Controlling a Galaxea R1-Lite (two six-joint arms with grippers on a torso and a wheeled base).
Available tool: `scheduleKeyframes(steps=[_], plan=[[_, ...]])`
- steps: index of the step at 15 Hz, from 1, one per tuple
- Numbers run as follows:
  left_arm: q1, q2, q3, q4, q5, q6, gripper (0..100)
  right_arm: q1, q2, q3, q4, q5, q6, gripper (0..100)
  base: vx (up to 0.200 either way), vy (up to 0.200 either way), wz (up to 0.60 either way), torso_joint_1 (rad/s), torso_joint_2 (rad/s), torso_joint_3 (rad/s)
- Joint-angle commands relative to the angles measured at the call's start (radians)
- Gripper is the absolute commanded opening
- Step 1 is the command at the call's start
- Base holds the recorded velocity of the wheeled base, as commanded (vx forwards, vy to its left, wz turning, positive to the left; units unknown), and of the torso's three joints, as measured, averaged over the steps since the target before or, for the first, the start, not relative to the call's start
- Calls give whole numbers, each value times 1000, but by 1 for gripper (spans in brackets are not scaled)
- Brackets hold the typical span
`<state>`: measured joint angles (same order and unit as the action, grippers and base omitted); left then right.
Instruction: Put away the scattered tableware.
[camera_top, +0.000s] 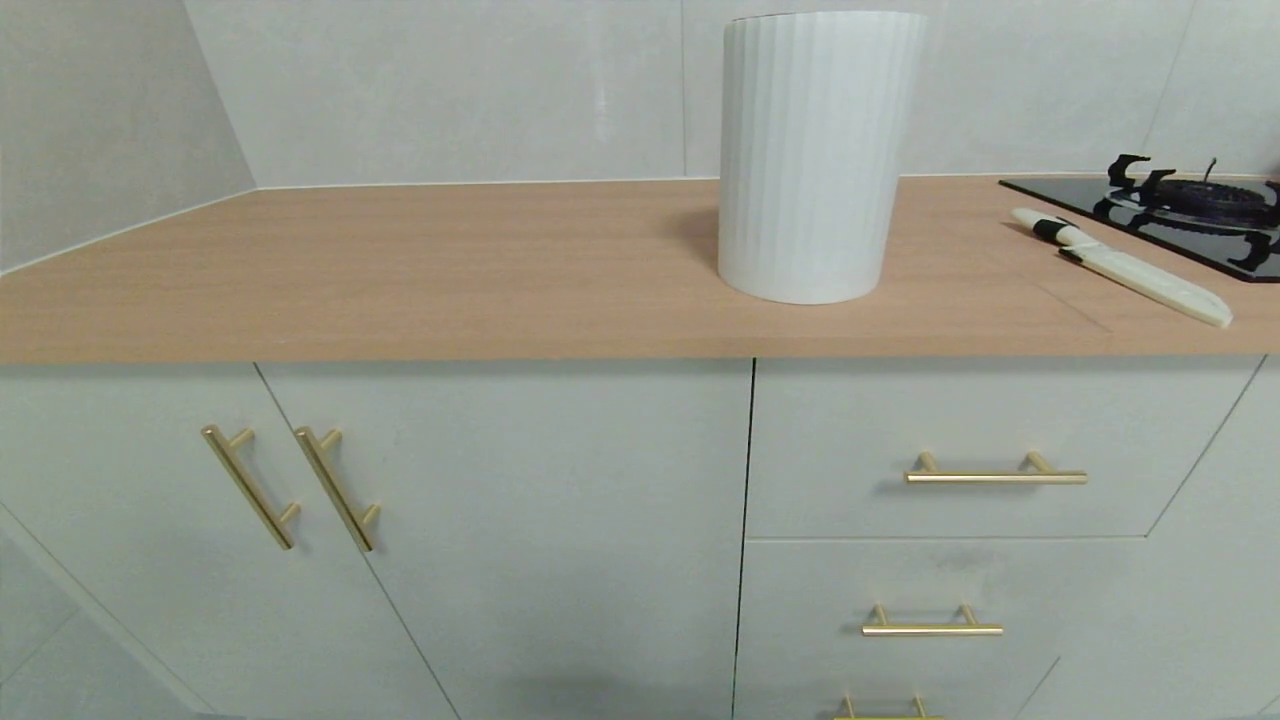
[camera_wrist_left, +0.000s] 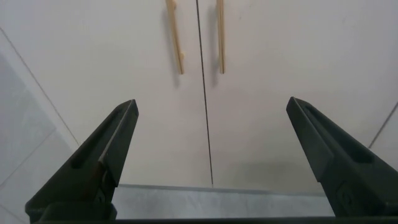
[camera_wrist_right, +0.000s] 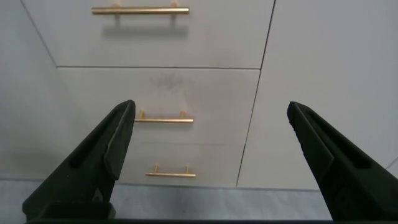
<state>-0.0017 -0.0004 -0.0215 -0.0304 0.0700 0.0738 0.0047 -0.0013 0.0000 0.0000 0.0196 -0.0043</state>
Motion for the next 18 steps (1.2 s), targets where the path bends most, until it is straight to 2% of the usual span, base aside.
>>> scheduleKeyframes(steps=[1, 12, 15, 18], plan=[[0, 0, 0, 0, 1, 0, 100, 0, 1, 0, 0, 0, 0, 100, 200, 0, 0, 2, 2, 2], [0, 0, 0, 0, 1, -2, 100, 0, 1, 0, 0, 0, 0, 100, 0, 0, 0, 0, 0, 0], [0, 0, 0, 0, 1, -2, 100, 0, 1, 0, 0, 0, 0, 100, 0, 0, -600, 1, -1, -1], [0, 0, 0, 0, 2, -2, 100, 0, 1, 0, 0, 0, 0, 100, 0, 0, 0, 0, 0, 0]])
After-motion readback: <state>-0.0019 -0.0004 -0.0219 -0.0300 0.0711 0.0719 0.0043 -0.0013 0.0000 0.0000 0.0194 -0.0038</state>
